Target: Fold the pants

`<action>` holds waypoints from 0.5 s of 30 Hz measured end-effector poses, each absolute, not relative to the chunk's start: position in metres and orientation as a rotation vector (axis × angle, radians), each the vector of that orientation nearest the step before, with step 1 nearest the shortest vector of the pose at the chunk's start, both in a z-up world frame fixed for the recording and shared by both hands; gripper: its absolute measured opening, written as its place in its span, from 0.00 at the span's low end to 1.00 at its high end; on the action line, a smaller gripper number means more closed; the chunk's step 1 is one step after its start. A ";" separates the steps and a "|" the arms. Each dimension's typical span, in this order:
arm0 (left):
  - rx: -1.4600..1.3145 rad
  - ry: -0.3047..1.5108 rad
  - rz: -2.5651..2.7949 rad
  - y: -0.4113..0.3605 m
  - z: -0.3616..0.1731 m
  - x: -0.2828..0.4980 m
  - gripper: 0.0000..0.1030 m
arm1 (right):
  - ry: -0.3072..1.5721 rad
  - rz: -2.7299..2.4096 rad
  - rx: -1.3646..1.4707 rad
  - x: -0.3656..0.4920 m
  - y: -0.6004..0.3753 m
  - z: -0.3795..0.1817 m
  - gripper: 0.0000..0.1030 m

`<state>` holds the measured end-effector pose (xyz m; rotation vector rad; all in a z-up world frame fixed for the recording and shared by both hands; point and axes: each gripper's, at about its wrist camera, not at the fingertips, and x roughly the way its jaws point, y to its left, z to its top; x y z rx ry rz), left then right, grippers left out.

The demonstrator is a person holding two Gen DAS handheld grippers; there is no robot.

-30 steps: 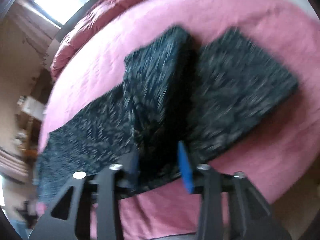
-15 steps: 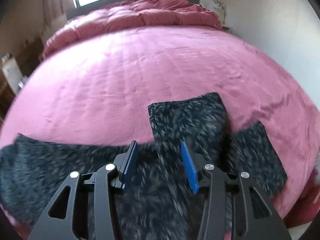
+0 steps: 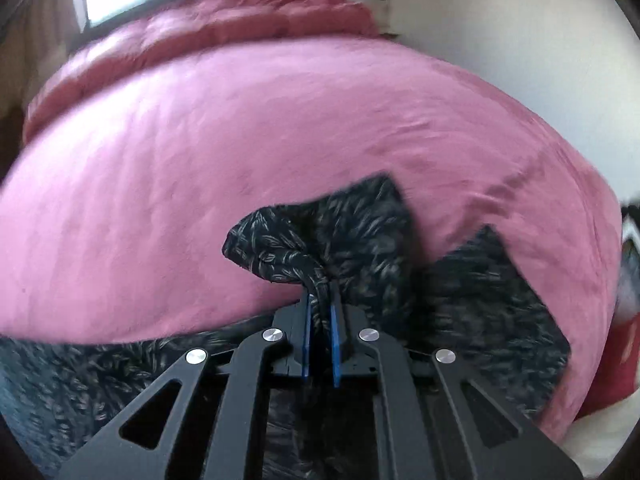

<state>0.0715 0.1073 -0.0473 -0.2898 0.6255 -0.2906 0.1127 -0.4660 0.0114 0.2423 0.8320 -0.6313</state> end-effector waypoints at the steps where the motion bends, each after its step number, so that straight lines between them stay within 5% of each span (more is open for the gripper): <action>1: -0.288 0.626 -0.290 0.107 -0.047 0.072 0.84 | 0.805 -0.637 0.268 0.103 -0.473 0.017 0.06; 8: -0.288 0.624 -0.289 0.106 -0.048 0.071 0.84 | 0.648 -0.643 0.591 0.002 -0.539 0.034 0.06; 15: -0.287 0.623 -0.292 0.105 -0.049 0.070 0.85 | 0.635 -0.611 0.923 -0.046 -0.585 -0.032 0.06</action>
